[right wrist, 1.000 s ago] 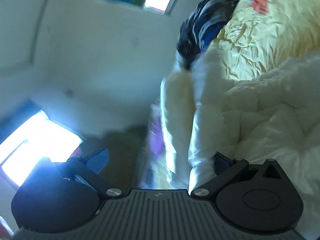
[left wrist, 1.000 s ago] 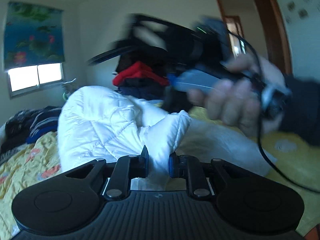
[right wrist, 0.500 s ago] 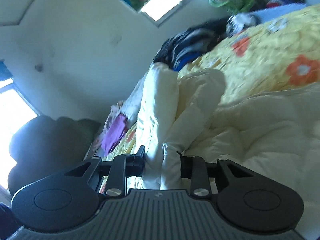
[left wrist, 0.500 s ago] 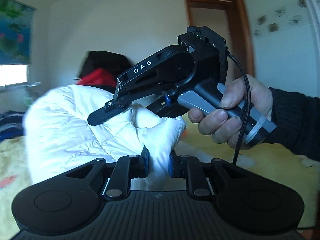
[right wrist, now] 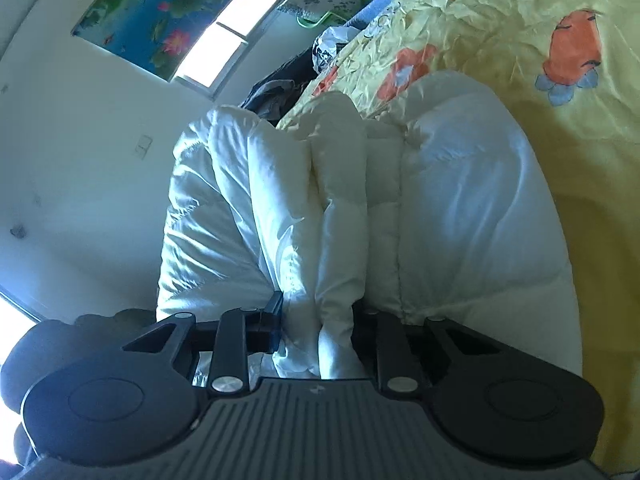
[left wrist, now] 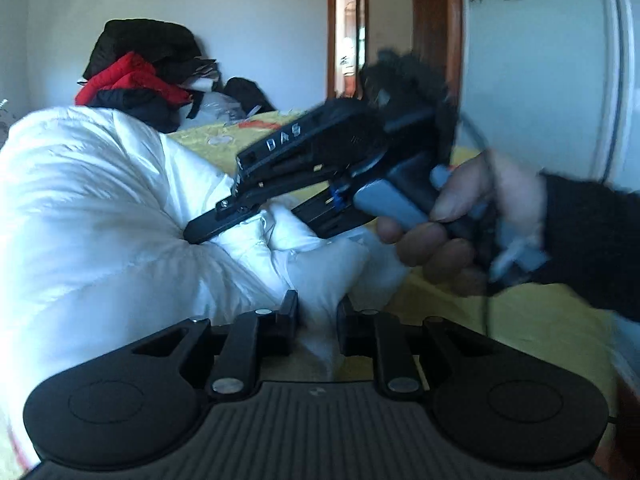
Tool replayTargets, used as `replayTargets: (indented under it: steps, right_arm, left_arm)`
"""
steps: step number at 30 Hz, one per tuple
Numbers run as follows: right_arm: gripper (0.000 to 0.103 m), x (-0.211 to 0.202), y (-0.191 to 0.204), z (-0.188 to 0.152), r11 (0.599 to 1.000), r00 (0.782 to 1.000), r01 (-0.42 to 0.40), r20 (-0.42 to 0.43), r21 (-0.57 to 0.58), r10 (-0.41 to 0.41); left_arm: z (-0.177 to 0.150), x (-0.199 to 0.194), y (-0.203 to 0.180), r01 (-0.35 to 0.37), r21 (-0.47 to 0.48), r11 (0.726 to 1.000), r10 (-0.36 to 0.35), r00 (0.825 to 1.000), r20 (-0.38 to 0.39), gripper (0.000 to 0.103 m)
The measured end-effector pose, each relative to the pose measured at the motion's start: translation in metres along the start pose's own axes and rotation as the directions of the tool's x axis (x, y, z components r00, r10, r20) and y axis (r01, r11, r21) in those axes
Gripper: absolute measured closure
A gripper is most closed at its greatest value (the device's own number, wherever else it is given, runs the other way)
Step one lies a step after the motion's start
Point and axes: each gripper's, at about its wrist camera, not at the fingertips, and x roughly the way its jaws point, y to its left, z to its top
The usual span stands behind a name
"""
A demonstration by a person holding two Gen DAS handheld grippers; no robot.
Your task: Fold small clothes
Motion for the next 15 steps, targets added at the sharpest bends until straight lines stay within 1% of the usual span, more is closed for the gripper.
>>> replayTargets:
  steps: [2,3,4,5,6,7,8,9,10,11,12,13,14,15]
  right_arm:
    - [0.072,-0.003,0.001,0.001,1.0,1.0,-0.016,0.013,0.015,0.016]
    - [0.073,-0.002,0.0,0.002,0.999,0.999,-0.038,0.021,0.031,0.037]
    - [0.075,-0.004,-0.001,0.001,0.997,0.998,-0.062,0.032,0.043,0.061]
    - [0.075,-0.01,0.002,-0.001,0.995,0.996,-0.086,0.041,0.051,0.084]
    - [0.077,-0.009,0.003,0.001,0.992,0.993,-0.111,0.049,0.057,0.108]
    - [0.078,-0.012,0.005,0.003,0.989,0.99,-0.135,0.057,0.056,0.132]
    - [0.078,-0.017,0.009,0.006,0.987,0.986,-0.157,0.07,0.045,0.154]
    - [0.078,-0.021,0.013,0.009,0.986,0.983,-0.166,0.081,0.032,0.163]
    - [0.078,-0.027,0.016,0.012,0.985,0.981,-0.173,0.092,0.02,0.17]
    - [0.078,-0.033,0.019,0.015,0.985,0.98,-0.17,0.101,0.003,0.169]
    - [0.078,-0.037,0.019,0.018,0.988,0.982,-0.156,0.106,-0.007,0.156]
    - [0.079,-0.04,0.017,0.02,0.991,0.984,-0.137,0.112,-0.009,0.137]
    - [0.079,-0.045,0.012,0.023,0.994,0.987,-0.109,0.122,-0.004,0.109]
    - [0.079,-0.048,0.007,0.024,0.997,0.988,-0.081,0.129,0.004,0.08]
  left_arm:
    - [0.003,-0.029,0.009,0.034,-0.018,0.999,-0.033,0.998,0.053,0.084]
    - [0.005,-0.044,0.013,0.028,-0.026,0.999,-0.026,0.995,0.092,0.081]
    - [0.005,-0.057,0.015,0.004,-0.034,0.999,0.0,0.991,0.132,0.074]
    - [0.007,-0.069,0.022,-0.036,-0.045,0.998,0.043,0.984,0.174,0.069]
    - [0.012,-0.077,0.03,-0.092,-0.056,0.994,0.103,0.971,0.217,0.053]
    - [0.015,-0.079,0.039,-0.159,-0.065,0.985,0.17,0.951,0.257,0.034]
    - [0.018,-0.081,0.051,-0.221,-0.076,0.972,0.234,0.928,0.289,0.029]
    - [0.023,-0.08,0.062,-0.271,-0.095,0.958,0.288,0.908,0.303,0.028]
    - [0.027,-0.073,0.075,-0.29,-0.113,0.95,0.311,0.902,0.299,0.028]
    - [0.029,-0.066,0.083,-0.285,-0.122,0.951,0.308,0.91,0.278,0.028]
    - [0.028,-0.056,0.09,-0.286,-0.124,0.95,0.309,0.921,0.239,0.028]
    - [0.026,-0.044,0.094,-0.302,-0.12,0.946,0.321,0.926,0.198,0.028]
    - [0.022,-0.029,0.094,-0.308,-0.104,0.946,0.321,0.933,0.16,0.028]
    - [0.018,-0.014,0.09,-0.319,-0.068,0.945,0.325,0.937,0.129,0.028]
